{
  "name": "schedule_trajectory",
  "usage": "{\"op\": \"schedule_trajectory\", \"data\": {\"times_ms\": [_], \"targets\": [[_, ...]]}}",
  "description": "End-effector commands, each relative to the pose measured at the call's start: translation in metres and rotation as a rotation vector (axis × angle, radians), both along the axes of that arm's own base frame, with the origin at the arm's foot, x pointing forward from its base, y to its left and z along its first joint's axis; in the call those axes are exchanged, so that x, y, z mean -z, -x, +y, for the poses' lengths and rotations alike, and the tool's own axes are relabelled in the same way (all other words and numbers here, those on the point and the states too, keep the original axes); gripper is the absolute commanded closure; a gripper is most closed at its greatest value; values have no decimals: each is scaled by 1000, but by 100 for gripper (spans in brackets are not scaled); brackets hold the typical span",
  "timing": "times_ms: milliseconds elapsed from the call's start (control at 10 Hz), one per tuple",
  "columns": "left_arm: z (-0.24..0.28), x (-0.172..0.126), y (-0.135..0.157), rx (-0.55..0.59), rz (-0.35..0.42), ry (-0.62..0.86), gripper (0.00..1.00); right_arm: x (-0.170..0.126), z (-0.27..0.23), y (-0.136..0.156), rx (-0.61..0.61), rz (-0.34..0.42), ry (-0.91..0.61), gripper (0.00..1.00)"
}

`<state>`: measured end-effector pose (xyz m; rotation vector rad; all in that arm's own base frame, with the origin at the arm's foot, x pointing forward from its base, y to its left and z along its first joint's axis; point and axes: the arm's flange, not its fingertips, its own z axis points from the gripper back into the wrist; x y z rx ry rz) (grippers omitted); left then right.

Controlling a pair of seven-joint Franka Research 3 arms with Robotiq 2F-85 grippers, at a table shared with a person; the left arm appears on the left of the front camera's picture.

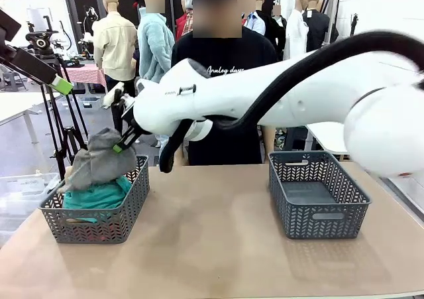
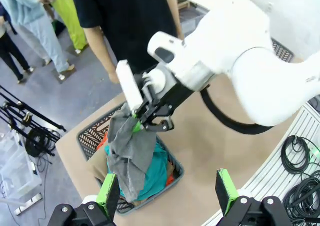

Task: Sort the tops and bottoms.
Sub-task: Sort the clothes according to human instructions.

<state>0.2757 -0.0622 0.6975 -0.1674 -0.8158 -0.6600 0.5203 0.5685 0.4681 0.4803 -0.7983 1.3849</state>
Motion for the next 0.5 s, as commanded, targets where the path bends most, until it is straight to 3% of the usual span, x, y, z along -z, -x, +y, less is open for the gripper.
{"op": "schedule_trajectory", "data": {"times_ms": [0, 400], "targets": [[2, 0, -1, 8, 2, 11, 0, 12, 34, -41, -77, 40, 16, 100], [2, 0, -1, 8, 2, 11, 0, 75, 63, -57, -124, 150, 45, 100]]}}
